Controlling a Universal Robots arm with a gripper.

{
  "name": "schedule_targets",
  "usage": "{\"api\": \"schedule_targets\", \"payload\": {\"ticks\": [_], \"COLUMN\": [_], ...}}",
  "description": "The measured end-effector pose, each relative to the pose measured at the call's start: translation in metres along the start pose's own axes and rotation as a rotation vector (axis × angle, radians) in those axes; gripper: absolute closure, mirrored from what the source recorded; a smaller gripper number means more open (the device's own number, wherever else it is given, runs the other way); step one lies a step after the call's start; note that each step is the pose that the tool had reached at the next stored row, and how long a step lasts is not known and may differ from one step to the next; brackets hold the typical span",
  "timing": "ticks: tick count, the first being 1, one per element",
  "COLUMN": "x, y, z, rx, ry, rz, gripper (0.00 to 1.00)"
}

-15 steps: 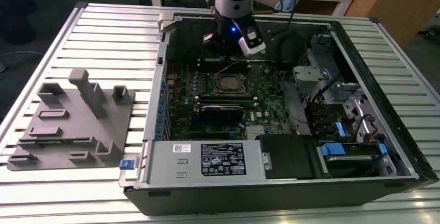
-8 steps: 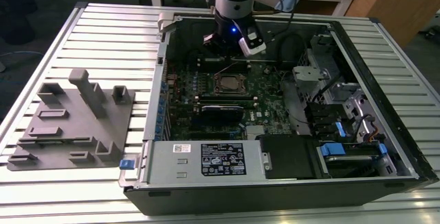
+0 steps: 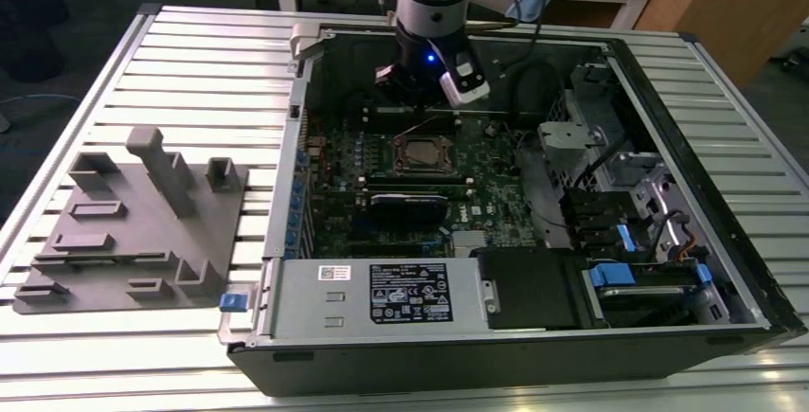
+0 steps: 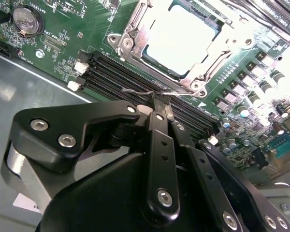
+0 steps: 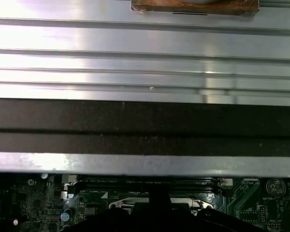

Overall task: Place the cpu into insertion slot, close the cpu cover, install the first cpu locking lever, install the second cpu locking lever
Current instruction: 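Install the first cpu locking lever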

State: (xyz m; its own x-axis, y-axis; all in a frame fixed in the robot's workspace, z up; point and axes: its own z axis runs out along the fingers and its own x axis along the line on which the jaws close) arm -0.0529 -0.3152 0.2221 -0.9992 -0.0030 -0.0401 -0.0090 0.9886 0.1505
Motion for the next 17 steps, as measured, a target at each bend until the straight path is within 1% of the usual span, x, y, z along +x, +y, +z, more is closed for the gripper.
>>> {"api": "schedule_targets", "payload": {"ticks": [10,17], "x": [-0.0022,-0.0064], "y": [-0.0003,-0.0014], "z": [0.0018,0.0052], "rx": [-0.0001,-0.0001], "ry": [-0.0001,-0.0001], "rz": [0.0,0.0], "gripper": [0.89,0.89]}}
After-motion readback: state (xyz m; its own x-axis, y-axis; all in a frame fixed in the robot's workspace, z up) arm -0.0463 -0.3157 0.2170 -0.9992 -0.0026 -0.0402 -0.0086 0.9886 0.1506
